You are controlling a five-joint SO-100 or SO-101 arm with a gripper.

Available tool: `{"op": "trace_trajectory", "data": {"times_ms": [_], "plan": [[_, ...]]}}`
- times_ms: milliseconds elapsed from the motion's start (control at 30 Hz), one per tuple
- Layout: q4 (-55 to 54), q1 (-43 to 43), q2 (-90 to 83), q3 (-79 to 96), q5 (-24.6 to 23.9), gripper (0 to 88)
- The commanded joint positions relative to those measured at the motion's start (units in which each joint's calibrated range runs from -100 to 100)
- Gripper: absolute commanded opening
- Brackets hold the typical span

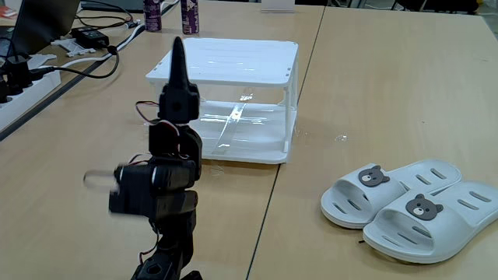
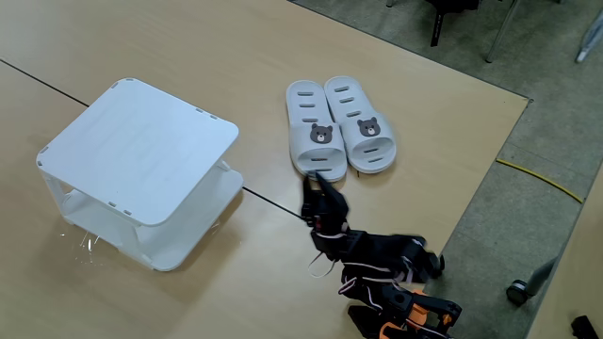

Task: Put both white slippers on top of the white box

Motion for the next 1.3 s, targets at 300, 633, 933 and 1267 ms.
{"op": "trace_trajectory", "data": {"times_ms": [300, 633, 933, 1267], "plan": [[0.00, 5.36, 57.49, 0.17, 0.42, 0.7], [0.00, 28.14, 75.32, -5.87, 0.42, 0.7], [3.71, 33.65, 77.85, -18.86, 0.42, 0.7], [20.37, 35.13, 77.85, -35.82, 0.42, 0.8]]}}
